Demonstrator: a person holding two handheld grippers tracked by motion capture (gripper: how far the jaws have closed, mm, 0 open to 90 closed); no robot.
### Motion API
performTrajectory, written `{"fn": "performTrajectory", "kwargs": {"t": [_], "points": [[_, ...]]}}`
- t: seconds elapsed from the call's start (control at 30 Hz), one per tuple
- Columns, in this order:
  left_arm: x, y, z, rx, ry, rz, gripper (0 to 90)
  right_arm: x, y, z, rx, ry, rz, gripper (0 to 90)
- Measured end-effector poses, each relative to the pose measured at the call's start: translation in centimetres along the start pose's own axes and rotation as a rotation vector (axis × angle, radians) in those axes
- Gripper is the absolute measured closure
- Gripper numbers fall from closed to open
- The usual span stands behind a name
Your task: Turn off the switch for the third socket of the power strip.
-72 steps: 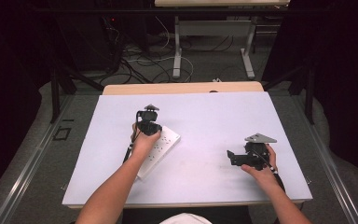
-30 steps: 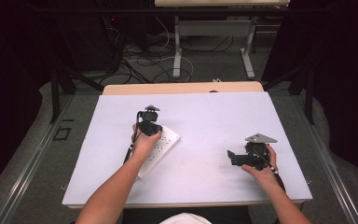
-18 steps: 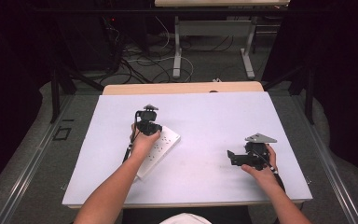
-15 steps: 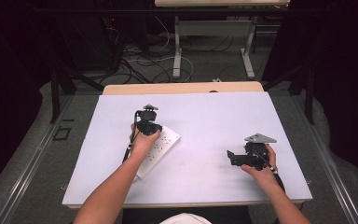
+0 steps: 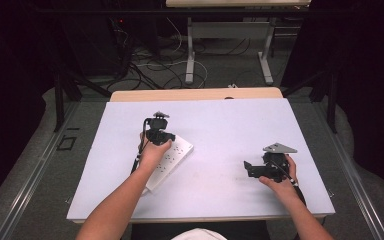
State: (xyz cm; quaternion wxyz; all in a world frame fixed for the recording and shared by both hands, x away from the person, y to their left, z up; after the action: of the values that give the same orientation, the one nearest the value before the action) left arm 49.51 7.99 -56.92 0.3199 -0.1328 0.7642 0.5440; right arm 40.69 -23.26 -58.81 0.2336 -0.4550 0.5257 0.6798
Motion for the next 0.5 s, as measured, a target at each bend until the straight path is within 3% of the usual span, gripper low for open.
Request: {"fn": "performTrajectory", "kwargs": {"t": [0.5], "points": [[0.1, 1.2, -1.1, 0.047, -0.029, -0.015, 68.7, 0.0, 0.0, 0.0, -0.001, -0.001, -0.001, 0.0]]}}
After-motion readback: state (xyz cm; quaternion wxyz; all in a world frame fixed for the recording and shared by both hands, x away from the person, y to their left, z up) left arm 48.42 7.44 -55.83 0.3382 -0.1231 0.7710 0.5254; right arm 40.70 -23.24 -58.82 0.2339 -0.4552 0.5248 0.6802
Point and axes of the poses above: each handheld gripper's, and its own axes: y roughly backward along the jaws, x roughly out of its underside, z roughly to its left, the point moved 8 cm from there along -y, roughly forward along the jaws, and after that the axes turned 6 degrees about -z, right-handed, at the moved point
